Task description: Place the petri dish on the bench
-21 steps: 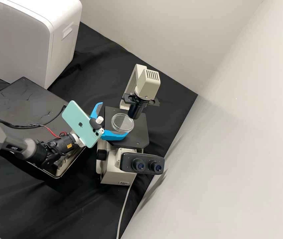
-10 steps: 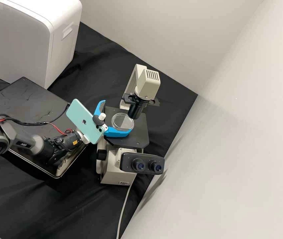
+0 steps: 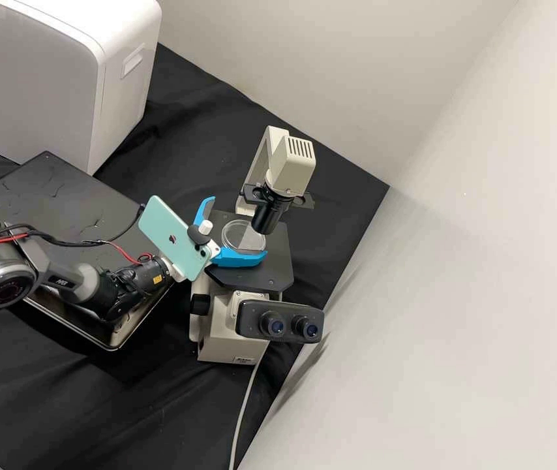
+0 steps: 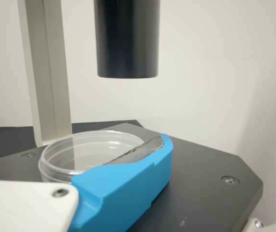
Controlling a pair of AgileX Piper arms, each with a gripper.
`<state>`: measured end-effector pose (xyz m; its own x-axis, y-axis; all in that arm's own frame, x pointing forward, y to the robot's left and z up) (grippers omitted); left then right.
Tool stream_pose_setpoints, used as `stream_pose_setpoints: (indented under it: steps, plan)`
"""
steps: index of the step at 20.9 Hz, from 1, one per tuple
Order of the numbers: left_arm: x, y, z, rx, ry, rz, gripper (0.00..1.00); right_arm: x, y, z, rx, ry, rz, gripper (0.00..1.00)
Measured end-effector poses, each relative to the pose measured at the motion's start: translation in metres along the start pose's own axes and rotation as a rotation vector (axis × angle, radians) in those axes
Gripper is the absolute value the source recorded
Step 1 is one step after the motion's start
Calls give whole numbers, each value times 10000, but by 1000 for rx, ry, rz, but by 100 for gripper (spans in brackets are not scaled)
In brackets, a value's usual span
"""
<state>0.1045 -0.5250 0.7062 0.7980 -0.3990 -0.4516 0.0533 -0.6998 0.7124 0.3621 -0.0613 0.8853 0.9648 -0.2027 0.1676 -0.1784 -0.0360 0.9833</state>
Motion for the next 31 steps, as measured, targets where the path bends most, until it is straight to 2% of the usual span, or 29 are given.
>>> stream_pose_setpoints:
  steps: [5, 8, 16, 21, 25, 31]
  plan:
    - [9, 1, -33, -1, 20, 0, 100, 79, 22, 54, 0, -6, 14, 100]
    - [14, -2, -45, 1, 28, -1, 100, 88, 35, 79, -13, -8, 21, 100]
    - [30, -17, -72, 8, 44, -9, 100, 88, 35, 79, -14, -9, 21, 100]
    - [30, -13, -53, 17, 24, -5, 100, 91, 39, 77, -20, -8, 23, 100]
    - [30, -13, -53, 17, 24, -5, 100, 117, 47, 93, -8, -18, 37, 100]
    - [30, -13, -53, 17, 24, -5, 100, 166, 84, 144, -21, -25, 51, 100]
